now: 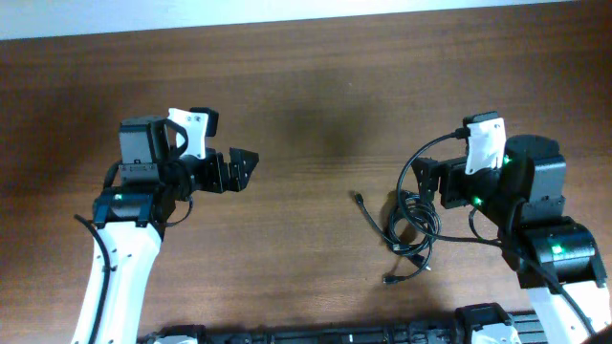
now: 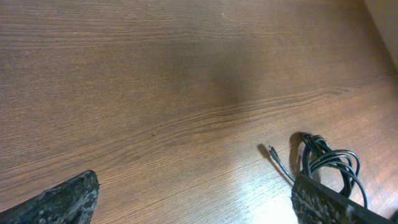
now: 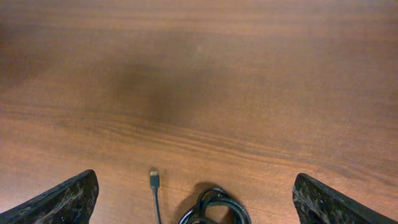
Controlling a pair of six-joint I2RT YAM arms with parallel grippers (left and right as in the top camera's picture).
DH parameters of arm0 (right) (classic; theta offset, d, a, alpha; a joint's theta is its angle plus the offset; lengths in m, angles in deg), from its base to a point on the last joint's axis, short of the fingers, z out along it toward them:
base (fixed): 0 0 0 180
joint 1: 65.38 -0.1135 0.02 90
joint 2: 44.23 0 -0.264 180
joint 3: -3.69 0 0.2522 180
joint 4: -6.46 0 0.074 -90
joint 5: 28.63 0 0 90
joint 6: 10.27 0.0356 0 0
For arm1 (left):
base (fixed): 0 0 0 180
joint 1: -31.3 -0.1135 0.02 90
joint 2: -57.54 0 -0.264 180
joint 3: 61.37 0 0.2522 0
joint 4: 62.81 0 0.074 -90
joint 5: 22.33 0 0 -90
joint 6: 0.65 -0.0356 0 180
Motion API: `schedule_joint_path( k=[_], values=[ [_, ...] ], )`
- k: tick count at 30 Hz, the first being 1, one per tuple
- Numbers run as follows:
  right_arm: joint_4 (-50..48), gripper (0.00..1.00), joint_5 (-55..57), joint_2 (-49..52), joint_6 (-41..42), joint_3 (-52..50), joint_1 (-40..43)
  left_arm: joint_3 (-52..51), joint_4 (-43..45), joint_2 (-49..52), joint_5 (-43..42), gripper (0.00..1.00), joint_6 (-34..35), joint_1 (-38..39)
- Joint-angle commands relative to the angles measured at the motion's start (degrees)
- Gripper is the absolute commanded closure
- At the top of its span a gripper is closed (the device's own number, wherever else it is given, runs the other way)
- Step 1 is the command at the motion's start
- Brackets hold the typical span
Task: Untangle cables
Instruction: 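Lower the right gripper onto the black cable bundle and grasp it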
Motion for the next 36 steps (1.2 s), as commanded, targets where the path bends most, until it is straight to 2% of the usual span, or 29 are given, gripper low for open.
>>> schedule_joint_path(
  k=[1, 9, 14, 18, 20, 23, 31, 36],
  values=[
    [2.5, 0.01, 0.6, 1.3, 0.7, 1.2, -0.2, 1.2, 0.0, 0.0, 1.5, 0.01, -0.1, -0.3],
    [17.3, 0.01, 3.5, 10.8, 0.4, 8.5, -0.2, 1.2, 1.0, 0.0, 1.5, 0.01, -0.1, -0.3],
    [24.8, 0.01, 3.5, 17.5, -6.0, 9.2, -0.2, 1.2, 1.2, 0.0, 1.4, 0.01, -0.1, -0.3],
    [25.6, 0.01, 3.3, 21.7, -7.2, 9.2, -0.3, 1.2, 1.7, 0.0, 1.5, 0.01, -0.1, -0.3],
    [25.7, 0.04, 0.8, 24.0, -12.0, 9.2, -0.3, 1.2, 1.9, 0.0, 1.5, 0.01, -0.1, -0.3],
    [25.5, 0.14, -0.2, 28.5, -12.9, 9.2, -0.3, 1.2, 2.1, 0.0, 1.5, 0.01, -0.1, -0.3],
    [24.3, 0.18, -0.3, 40.2, -15.1, 9.2, -0.3, 1.2, 2.5, 0.0, 1.7, 0.01, -0.1, -0.3],
    [24.4, 0.21, -0.3, 42.1, -17.3, 8.8, -0.3, 1.2, 2.5, 0.0, 2.1, 0.01, -0.1, -0.3]
  ],
)
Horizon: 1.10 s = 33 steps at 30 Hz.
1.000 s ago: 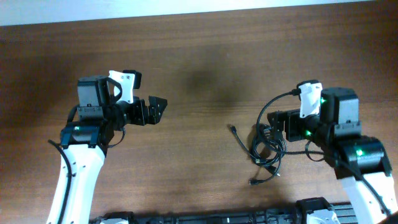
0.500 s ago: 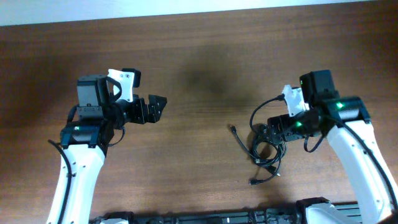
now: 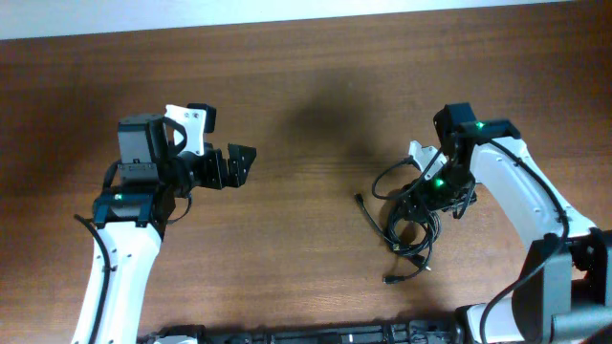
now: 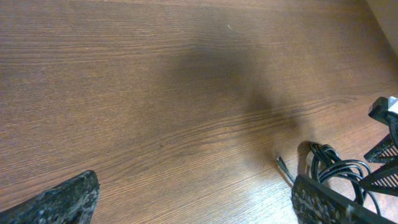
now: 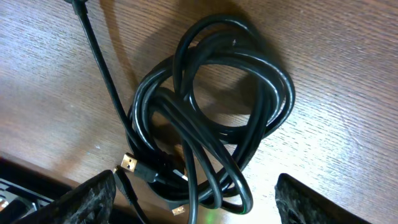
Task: Untangle cables
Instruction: 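Lower the right gripper onto the black cable bundle and grasp it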
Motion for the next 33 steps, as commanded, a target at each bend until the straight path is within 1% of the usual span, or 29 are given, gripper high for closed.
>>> schedule_joint_path(
  k=[1, 6, 8, 12, 15, 16, 17, 18, 20, 22, 23, 24, 26, 29, 33],
  values=[
    [0.2, 0.24, -0.5, 0.6, -2.7, 0.3, -0.3, 1.2, 0.2, 0.0, 0.7, 0.01, -0.1, -0.3],
    [-1.1, 0.24, -0.9, 0.6, -4.0, -0.7, -0.3, 1.2, 0.2, 0.0, 0.6, 0.01, -0.1, -0.3],
    [-2.8, 0.25, 0.9, 0.6, -5.7, -2.8, -0.3, 1.2, 0.1, 0.0, 0.6, 0.01, -0.1, -0.3],
    [-4.0, 0.26, 1.4, 0.6, -5.9, -4.7, -0.3, 1.2, 0.3, 0.0, 0.7, 0.01, -0.1, -0.3],
    [-4.0, 0.32, 1.6, 0.6, -5.9, -4.8, -0.3, 1.2, 0.6, 0.0, 0.7, 0.01, -0.1, -0.3],
    [-4.0, 0.34, 2.9, 0.6, -5.9, -5.3, -0.3, 1.2, 0.6, 0.0, 0.7, 0.01, -0.1, -0.3],
    [-4.2, 0.34, 4.9, 0.6, -6.3, -6.3, -0.3, 1.2, 0.6, 0.0, 0.7, 0.01, -0.1, -0.3],
    [-5.4, 0.40, 4.6, 0.6, -7.4, -7.4, -0.3, 1.2, 0.6, 0.0, 0.7, 0.01, -0.1, -0.3],
    [-6.3, 0.43, 4.6, 0.6, -7.4, -8.2, -0.3, 1.2, 0.5, 0.0, 0.7, 0.01, -0.1, -0.3],
    [-6.5, 0.48, 4.7, 0.6, -7.4, -8.4, -0.3, 1.2, 0.5, 0.0, 0.7, 0.01, -0.1, -0.3],
    [-6.4, 0.52, 4.7, 0.6, -7.4, -8.4, -0.3, 1.2, 0.6, 0.0, 0.7, 0.01, -0.1, -0.3],
    [-6.5, 0.69, 4.7, 0.6, -7.5, -8.4, -0.3, 1.2, 0.6, 0.0, 0.7, 0.01, -0.1, -0.3],
    [-7.3, 0.96, 4.6, 0.6, -8.0, -8.4, -0.3, 1.2, 0.6, 0.0, 0.7, 0.01, -0.1, -0.3],
    [-8.5, 0.96, 1.8, 0.6, -8.0, -8.2, -0.3, 1.2, 0.5, 0.0, 1.1, 0.01, -0.1, -0.3],
    [-8.5, 0.96, 0.9, 0.6, -8.0, -5.7, -0.3, 1.2, 0.3, 0.0, 1.1, 0.01, -0.1, -0.3]
  ],
)
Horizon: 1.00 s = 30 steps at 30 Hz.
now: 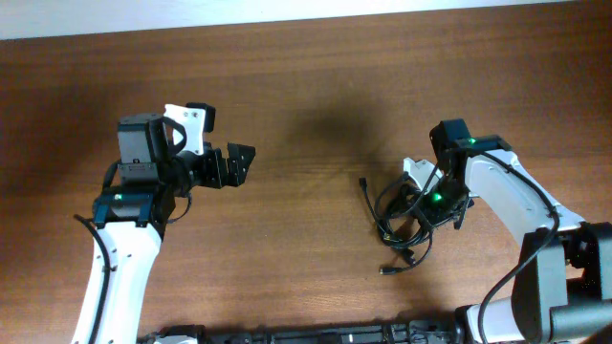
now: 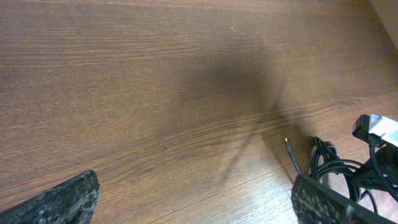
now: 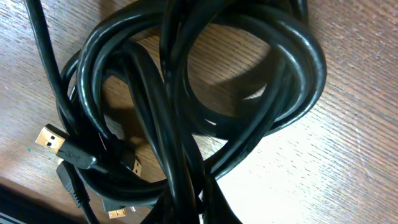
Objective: Untangle cables
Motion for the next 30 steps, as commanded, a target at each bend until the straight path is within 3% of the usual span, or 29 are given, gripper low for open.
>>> schedule_joint_path(
  k=[1, 6, 9, 15, 17, 19, 21, 24, 27, 30],
  values=[
    [-0.5, 0.96, -2.1, 0.3, -0.3, 2.7, -0.3, 1.2, -0.1, 0.0, 0.4, 0.01, -0.1, -0.3],
    [-1.7, 0.96, -10.1, 0.3, -0.3, 7.5, -0.3, 1.2, -1.1, 0.0, -5.7, 0.01, -1.4, 0.2],
    [-5.3, 0.96, -11.1, 0.2, -3.4, 8.0, -2.2, 1.2, -1.2, 0.0, -10.6, 0.01, -10.3, 3.5],
    [-11.6, 0.96, -11.4, -0.3, -4.0, 8.9, -10.1, 1.2, -1.1, 0.0, -8.3, 0.01, -21.6, 13.7],
    [-11.3, 0.96, -11.7, -1.6, -4.0, 10.1, -10.5, 1.2, -1.2, 0.0, -2.5, 0.01, -21.6, 14.9],
    [-11.3, 0.96, -14.5, -4.2, -4.9, 10.2, -10.5, 1.2, -1.2, 0.0, -2.2, 0.01, -21.3, 14.8],
    [-11.6, 0.96, -18.1, -7.1, -7.6, 10.2, -11.1, 1.2, 0.7, 0.0, -5.0, 0.01, -16.6, 14.8],
    [-12.3, 0.96, -19.2, -10.7, -9.7, 10.2, -13.6, 1.2, 4.2, 0.0, -10.2, 0.01, -16.0, 14.8],
    [-14.4, 0.96, -19.3, -14.2, -12.8, 10.2, -18.1, 1.2, 5.6, 0.0, -10.4, 0.01, -11.5, 14.8],
    [-17.3, 0.96, -18.9, -15.6, -13.0, 10.2, -21.4, 1.2, 5.8, 0.0, -10.6, 0.01, -11.3, 14.8]
  ],
)
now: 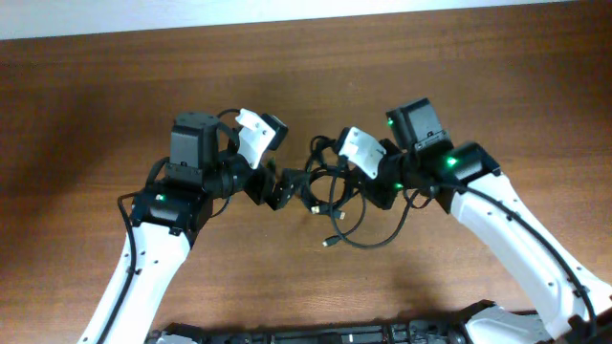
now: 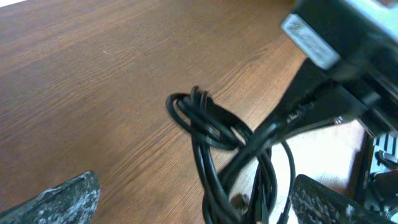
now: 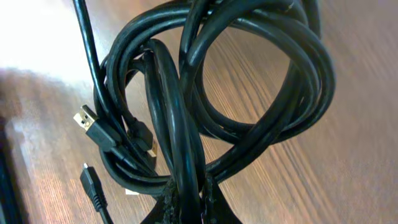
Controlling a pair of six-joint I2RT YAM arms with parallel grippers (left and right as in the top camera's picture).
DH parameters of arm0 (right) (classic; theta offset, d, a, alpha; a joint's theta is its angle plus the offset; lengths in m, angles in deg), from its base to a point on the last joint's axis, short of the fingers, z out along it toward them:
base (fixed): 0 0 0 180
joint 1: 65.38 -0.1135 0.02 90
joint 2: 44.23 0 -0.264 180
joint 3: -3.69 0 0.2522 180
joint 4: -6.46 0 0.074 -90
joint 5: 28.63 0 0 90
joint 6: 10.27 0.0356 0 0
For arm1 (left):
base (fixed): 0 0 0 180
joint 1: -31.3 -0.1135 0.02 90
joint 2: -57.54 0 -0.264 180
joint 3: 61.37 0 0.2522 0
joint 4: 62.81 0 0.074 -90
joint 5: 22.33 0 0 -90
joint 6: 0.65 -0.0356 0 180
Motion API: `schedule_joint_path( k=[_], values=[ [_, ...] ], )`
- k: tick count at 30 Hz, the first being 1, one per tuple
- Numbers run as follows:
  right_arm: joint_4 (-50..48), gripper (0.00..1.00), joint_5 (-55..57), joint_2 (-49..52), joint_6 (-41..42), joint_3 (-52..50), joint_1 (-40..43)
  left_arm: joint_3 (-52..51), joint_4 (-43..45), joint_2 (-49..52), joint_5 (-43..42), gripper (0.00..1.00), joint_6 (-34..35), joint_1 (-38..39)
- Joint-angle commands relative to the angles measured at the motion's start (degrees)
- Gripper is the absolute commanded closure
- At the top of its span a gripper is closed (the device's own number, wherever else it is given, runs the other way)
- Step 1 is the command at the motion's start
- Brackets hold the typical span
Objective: Untangle cables
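Note:
A tangled bundle of black cables (image 1: pixel 330 186) hangs at the table's middle, between both arms. My right gripper (image 1: pixel 371 183) is shut on it; in the right wrist view its fingers (image 3: pixel 166 208) pinch a thick strand at the bottom of the coiled cables (image 3: pixel 249 87), with a USB plug (image 3: pixel 84 118) and a small plug (image 3: pixel 93 185) dangling left. My left gripper (image 1: pixel 277 188) is open just left of the bundle. In its view the cable strands (image 2: pixel 233 152) run down between its wide-apart fingers (image 2: pixel 68 198). A loose loop (image 1: pixel 368 239) trails onto the table.
The brown wooden table (image 1: pixel 115 86) stretches around both arms. A pale wall strip (image 1: pixel 287 8) runs along the far edge. The right arm's body (image 2: pixel 348 50) fills the upper right of the left wrist view, close to the left fingers.
The bundle, at the table's right before, now hangs at the middle in my shut right gripper. My left arm has come from the left to the bundle, its open fingers either side of the strands.
First both grippers were open and the bundle lay on the table at the right. Then my right gripper was open over the coil, then low in it. Now it holds the bundle at the middle, with the left gripper open against it.

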Motion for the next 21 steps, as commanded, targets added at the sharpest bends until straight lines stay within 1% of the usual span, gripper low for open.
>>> schedule_joint_path(
  k=[1, 4, 5, 11, 13, 15, 19, 21],
  values=[
    [-2.7, 0.96, -1.6, -2.4, -1.5, 1.7, -2.8, 1.0, 0.2, 0.0, -1.5, 0.01, 2.0, 0.1],
    [-4.9, 0.96, -1.6, -2.5, -1.9, 1.7, -4.6, 1.0, 0.2, 0.0, -1.3, 0.01, 2.0, 0.1],
    [-4.9, 0.96, -1.6, -2.5, -1.9, 1.7, -4.8, 1.0, 0.2, 0.0, 0.0, 0.01, 3.3, 0.1],
    [-4.8, 0.96, -1.6, -4.5, -1.9, 1.7, -4.8, 1.0, 0.2, 0.0, 1.4, 0.01, 4.2, 0.1],
    [-4.3, 0.96, -1.8, -5.9, -1.9, 1.7, -4.8, 1.0, 0.4, 0.0, 4.1, 0.01, 6.4, 0.1],
    [-4.0, 0.96, -1.8, -6.5, -1.9, 1.7, -4.8, 1.0, 1.1, 0.0, 4.1, 0.01, 8.0, 0.1],
    [-4.5, 0.96, -2.0, -6.6, -1.9, 1.7, -5.7, 1.0, 2.4, 0.0, 3.9, 0.01, 14.5, 0.1],
    [-5.2, 0.96, -2.0, -6.6, -2.0, 1.7, -6.6, 1.0, 2.3, 0.0, 3.7, 0.01, 15.4, 0.1]
  ],
)
